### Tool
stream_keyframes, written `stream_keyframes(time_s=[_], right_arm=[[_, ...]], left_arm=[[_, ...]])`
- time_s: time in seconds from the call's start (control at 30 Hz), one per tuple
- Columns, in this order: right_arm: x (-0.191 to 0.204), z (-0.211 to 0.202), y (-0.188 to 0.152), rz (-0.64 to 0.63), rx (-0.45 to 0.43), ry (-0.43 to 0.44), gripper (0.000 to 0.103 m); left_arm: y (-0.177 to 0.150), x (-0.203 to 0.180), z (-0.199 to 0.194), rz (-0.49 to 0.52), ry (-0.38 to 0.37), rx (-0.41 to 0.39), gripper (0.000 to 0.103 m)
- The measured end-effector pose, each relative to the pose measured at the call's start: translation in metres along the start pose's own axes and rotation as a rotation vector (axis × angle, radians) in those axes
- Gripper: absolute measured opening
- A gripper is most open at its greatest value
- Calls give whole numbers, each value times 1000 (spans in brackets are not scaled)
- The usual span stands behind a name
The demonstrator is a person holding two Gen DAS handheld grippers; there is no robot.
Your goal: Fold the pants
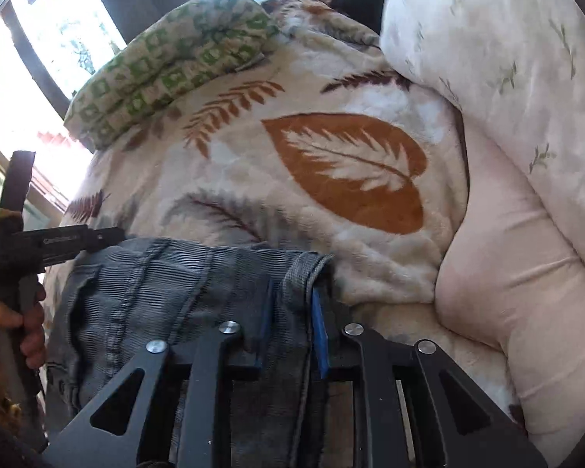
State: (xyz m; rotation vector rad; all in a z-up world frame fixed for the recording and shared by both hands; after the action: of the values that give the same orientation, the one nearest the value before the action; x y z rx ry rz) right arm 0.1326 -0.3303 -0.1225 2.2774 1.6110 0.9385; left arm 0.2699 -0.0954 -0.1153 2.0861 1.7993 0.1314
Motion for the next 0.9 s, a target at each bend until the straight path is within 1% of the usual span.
stream_keyframes(time_s=[0.03, 0.07, 0.13, 0.17, 0.23, 0.3, 0.33, 0.37, 0.4, 0.47, 0.5, 0.53, 0.57, 0.6, 0.63, 0.67, 0.7, 0.8, 0.9], right_arm=[[-2, -6, 2, 14, -9, 4, 28], [-2, -16, 4, 14, -32, -2, 29], [3, -40, 8, -7, -80, -27, 30], [6, -47, 9, -14, -91, -27, 30], [18, -69, 11, -33, -116, 9, 30], [30, -81, 9, -53, -128, 40, 30], [38, -87, 4, -73, -138, 57, 30], [45, -89, -1, -91, -139, 66, 31], [51, -89, -8, -111, -133, 76, 31], [64, -75, -27, -172, -90, 68, 31], [65, -68, -33, -192, -69, 49, 31], [65, -52, -41, -224, -33, 0, 31], [59, -32, -50, -252, 11, -58, 34], [52, -18, -55, -265, 34, -72, 36], [49, -15, -56, -273, 11, -61, 40], [49, -16, -55, -282, -4, -55, 41], [50, -19, -53, -282, 5, -56, 42], [50, -44, -47, -228, -8, -27, 45], [54, -71, -49, -198, -40, 15, 46]], left_arm=[[-2, 3, -7, -7, -25, -8, 42], [-3, 5, -15, -14, -47, -21, 42], [-11, 9, -39, -17, -83, -68, 42], [-18, 8, -52, -2, -85, -99, 42], [-35, 3, -76, 47, -89, -142, 42], [-56, -3, -95, 99, -97, -168, 42], [-66, -5, -101, 114, -111, -177, 44], [-78, -11, -105, 135, -125, -178, 45], [-86, -16, -105, 159, -125, -175, 45], [-102, -24, -95, 196, -82, -153, 45], [-105, -26, -84, 197, -64, -121, 46], [-109, -24, -71, 189, -41, -95, 49], [-114, -21, -56, 182, -24, -76, 50], [-117, -19, -47, 178, -30, -82, 50], [-119, -19, -47, 181, -29, -113, 50], [-119, -20, -50, 182, -25, -121, 50], [-118, -21, -54, 180, -24, -118, 49], [-119, -16, -76, 158, -67, -117, 49], [-134, -14, -104, 182, -96, -151, 49]])
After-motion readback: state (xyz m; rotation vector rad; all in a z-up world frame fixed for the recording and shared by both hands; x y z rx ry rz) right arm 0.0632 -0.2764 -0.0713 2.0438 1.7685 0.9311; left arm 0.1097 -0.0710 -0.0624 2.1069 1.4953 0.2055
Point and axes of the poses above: each gripper's, at about its wrist camera, not at the fingertips, and z roughly the way its jaws point, x to its left, y to its top, the point moved 3 cm from there along z, roughly the way its jaws point
